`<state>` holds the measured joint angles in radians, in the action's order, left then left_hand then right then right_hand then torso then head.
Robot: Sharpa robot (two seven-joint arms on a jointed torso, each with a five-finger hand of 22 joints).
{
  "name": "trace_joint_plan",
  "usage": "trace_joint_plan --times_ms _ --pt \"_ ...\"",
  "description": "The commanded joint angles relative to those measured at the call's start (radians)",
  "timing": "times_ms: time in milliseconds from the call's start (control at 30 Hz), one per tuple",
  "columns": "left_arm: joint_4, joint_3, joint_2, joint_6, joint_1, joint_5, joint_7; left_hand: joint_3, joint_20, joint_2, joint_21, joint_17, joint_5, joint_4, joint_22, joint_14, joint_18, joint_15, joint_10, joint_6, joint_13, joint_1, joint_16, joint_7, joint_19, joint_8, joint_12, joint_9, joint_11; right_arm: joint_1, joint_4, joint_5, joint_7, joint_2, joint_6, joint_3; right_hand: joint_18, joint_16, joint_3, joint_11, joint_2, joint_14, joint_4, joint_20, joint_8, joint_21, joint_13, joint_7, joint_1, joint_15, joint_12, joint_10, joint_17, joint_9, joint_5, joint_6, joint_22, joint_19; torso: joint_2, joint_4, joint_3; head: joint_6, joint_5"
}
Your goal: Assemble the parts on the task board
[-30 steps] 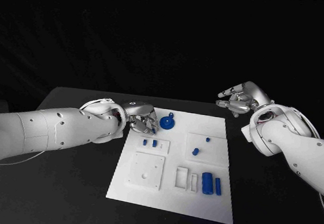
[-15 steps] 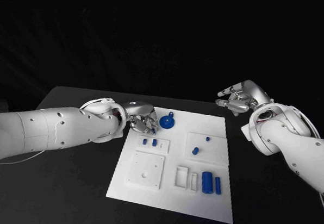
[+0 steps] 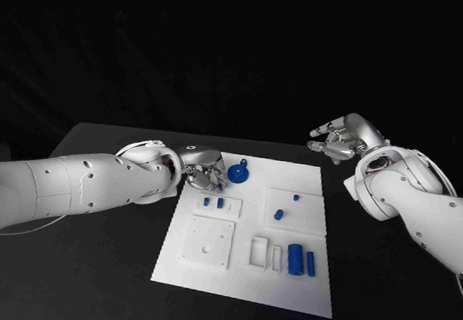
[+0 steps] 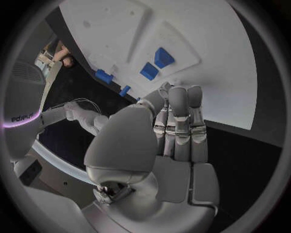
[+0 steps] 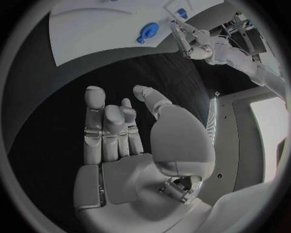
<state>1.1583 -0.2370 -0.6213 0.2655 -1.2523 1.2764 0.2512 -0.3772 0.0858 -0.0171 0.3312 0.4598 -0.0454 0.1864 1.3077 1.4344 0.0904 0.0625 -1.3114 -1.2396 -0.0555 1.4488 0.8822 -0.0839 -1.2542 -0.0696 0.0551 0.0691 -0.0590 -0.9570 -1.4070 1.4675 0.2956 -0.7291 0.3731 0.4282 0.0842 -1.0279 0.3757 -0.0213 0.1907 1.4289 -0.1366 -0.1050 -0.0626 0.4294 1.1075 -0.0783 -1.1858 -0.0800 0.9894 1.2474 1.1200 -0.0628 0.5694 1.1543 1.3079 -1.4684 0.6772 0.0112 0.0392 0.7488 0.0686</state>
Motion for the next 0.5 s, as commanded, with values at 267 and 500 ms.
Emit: trace_joint_plan --times_ms 267,500 --pt "-0.007 -0.004 0.009 -0.036 0.013 0.04 -0.013 -0.005 -0.001 0.01 0.002 0.001 -0.005 0.001 0.02 -0.003 0.009 0.002 -0.054 -0.001 -0.005 0.002 -0.003 -0.001 0.007 0.004 0.004 -0.001 0.033 0.0 -0.003 0.012 -0.001 0.001 -0.019 0.001 0.01 0.004 0.001 -0.002 -0.008 -0.006 -0.004 0.003 0.001 -0.002 -0.002 0.001 0.001 -0.003 0.003 -0.004 0.0 -0.001 -0.001 0.008 0.042 -0.029 0.0 -0.0008 0.0 0.002 -0.003" --pt "-0.013 -0.004 0.008 -0.045 0.013 0.063 -0.027 -0.004 -0.001 0.009 0.003 0.001 -0.005 0.003 0.02 -0.003 0.01 0.002 -0.054 -0.002 -0.005 0.003 -0.003 0.0 0.008 0.004 0.004 -0.002 0.033 0.0 -0.003 0.012 0.0 0.0 -0.022 0.001 0.01 0.004 0.001 -0.002 -0.008 -0.006 -0.004 0.003 0.001 -0.002 -0.002 0.001 0.001 -0.003 0.003 -0.004 0.0 -0.001 -0.001 0.008 0.042 -0.029 0.0 -0.0008 -0.0001 0.003 -0.003"
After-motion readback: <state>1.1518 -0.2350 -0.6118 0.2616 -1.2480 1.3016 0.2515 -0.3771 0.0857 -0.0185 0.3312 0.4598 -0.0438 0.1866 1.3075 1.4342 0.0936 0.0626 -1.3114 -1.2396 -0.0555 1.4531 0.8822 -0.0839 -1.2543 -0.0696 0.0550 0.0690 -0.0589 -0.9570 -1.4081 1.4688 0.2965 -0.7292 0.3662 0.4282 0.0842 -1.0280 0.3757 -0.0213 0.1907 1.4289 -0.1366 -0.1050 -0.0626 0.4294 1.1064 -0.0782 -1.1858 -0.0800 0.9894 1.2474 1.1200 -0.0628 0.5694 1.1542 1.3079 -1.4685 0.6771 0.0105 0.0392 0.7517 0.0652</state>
